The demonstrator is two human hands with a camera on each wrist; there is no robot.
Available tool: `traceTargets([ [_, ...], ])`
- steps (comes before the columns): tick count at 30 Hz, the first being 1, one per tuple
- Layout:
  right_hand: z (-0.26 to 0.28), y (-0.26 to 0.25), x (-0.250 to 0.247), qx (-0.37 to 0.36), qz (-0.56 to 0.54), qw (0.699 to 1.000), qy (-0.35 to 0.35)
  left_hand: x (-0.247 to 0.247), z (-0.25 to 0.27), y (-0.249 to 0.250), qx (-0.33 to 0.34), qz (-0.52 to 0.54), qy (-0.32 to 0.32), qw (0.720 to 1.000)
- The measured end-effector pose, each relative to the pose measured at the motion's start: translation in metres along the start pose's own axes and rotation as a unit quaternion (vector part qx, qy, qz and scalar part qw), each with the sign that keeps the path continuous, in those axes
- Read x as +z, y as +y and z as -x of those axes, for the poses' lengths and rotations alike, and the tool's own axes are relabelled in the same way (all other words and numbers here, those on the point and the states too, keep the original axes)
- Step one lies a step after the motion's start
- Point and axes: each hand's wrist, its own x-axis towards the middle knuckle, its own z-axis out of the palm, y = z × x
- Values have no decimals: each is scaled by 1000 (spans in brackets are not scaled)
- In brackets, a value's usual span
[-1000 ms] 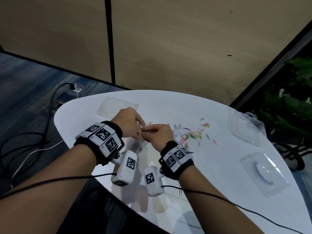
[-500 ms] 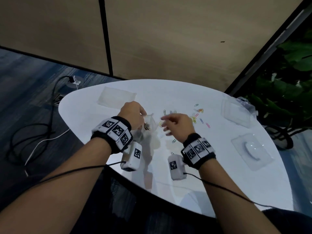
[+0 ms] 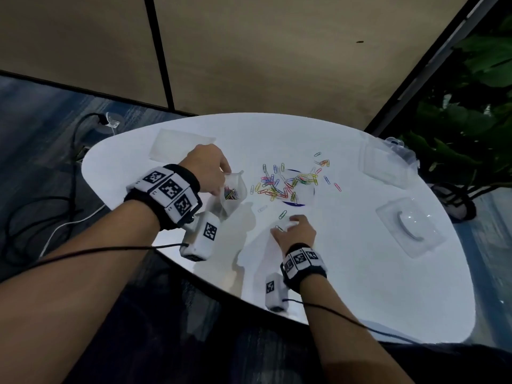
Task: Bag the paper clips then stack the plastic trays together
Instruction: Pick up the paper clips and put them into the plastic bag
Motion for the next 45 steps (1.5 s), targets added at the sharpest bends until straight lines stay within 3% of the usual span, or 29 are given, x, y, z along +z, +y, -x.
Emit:
traceTargets([
  [5, -57, -52, 11, -48, 39, 998, 10, 0, -13, -4, -30, 48, 7, 998],
  [9, -88, -78, 15, -138, 144, 980, -1, -3, -20, 0, -39, 59, 15, 997],
  [12, -104, -89, 14, -215, 250, 943, -39, -3, -25, 2, -39, 55, 15, 998],
  [16, -115, -99, 11, -275, 419, 856, -128, -2, -31, 5, -42, 46, 6, 998],
  [19, -109, -98, 12, -325, 485, 804, -114, 0, -36, 11, -40, 34, -4, 999],
  [23, -88, -91, 7, -375, 511, 771, -61, 4, -40, 21, -32, 22, -20, 999],
  [25, -85, -88, 3, -378, 507, 773, -54, 6, -41, 25, -27, 19, -27, 999],
  [27, -88, -86, -3, -354, 476, 803, -57, 7, -40, 27, -25, 20, -31, 999],
  [29, -92, -87, -13, -297, 403, 863, -67, 7, -39, 27, -26, 24, -31, 999],
  [31, -94, -85, -24, -204, 256, 943, -60, 6, -39, 23, -28, 27, -28, 999],
  [33, -92, -82, -36, -119, 65, 989, -53, 4, -39, 19, -29, 32, -21, 999],
  [35, -81, -87, -46, -52, -118, 988, -88, 1, -38, 16, -30, 34, -13, 999],
  [37, -67, -101, -52, -19, -312, 940, -138, 0, -37, 14, -32, 41, -8, 999],
  [39, -50, -121, -55, -19, -426, 883, -194, 0, -36, 14, -33, 51, -8, 998],
  [42, -19, -147, -46, -47, -447, 857, -251, 1, -35, 15, -32, 73, -7, 997],
  [45, -3, -157, -22, -116, -343, 906, -218, -1, -33, 14, -35, 89, 6, 995],
])
